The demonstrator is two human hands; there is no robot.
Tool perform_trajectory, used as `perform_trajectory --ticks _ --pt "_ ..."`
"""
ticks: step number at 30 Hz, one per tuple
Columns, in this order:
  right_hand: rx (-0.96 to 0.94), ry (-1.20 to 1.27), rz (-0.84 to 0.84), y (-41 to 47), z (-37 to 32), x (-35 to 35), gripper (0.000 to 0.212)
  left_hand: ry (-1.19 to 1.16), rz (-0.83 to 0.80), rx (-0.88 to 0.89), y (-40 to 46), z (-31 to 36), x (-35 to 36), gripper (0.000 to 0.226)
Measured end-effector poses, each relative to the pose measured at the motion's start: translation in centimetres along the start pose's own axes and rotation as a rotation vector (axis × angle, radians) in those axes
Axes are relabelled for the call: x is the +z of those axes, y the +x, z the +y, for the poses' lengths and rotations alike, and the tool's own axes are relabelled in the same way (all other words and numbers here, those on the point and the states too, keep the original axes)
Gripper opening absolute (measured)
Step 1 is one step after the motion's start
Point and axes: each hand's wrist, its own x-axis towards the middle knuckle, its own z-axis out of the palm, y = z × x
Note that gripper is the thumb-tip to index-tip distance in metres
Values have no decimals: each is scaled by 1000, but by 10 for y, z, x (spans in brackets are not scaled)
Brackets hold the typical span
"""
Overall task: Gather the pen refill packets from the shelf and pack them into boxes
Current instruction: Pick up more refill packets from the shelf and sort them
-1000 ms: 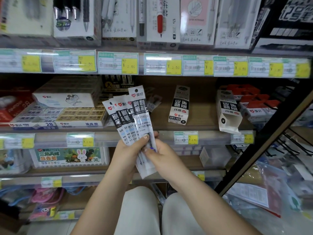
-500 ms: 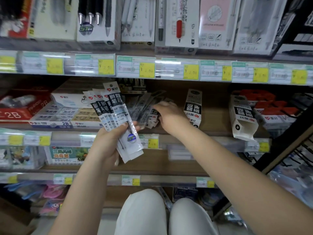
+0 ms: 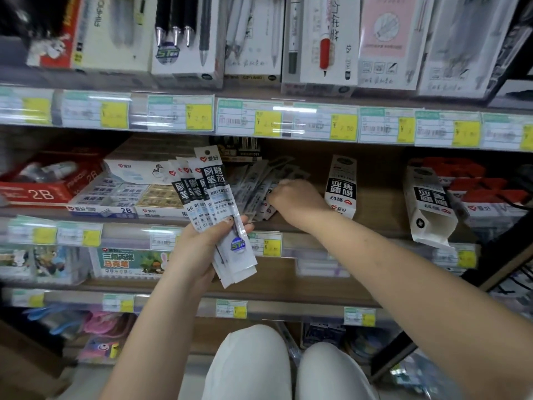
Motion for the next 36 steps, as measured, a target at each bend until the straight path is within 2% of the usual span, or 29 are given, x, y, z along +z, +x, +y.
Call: perform_trajectory --ticks 2,4,7,9,12,15,21,31,33,36 --pt "-59 -65 19 1 -2 -3 27 -8 -6 -6 -1 -2 1 20" --pt "-79 -80 110 2 -3 -9 23 -5 -3 -8 -2 -3 1 20" --pt "-14 95 315 1 7 -12 21 6 9 -10 -3 -4 -1 19" --pt "69 221 353 -4 13 -18 14 13 15 -16 -3 -3 -2 19" --pt "200 299 434 -14 22 -20 18 12 12 -25 -3 -3 -2 20" --pt "162 474 620 -31 17 -19 4 32 -12 -27 -5 -4 -1 20" --pt "170 640 877 -66 3 -28 15 109 -135 -72 -12 -14 4 20" --pt "239 1070 1004 -122 -12 -50 22 77 -287 -177 -15 -33 2 17" --pt "272 1175 1018 -128 -11 -54 30 14 -308 -207 -14 -35 2 24" --pt "279 1383 1007 -135 -7 -62 28 -46 -285 -221 -12 -37 5 30"
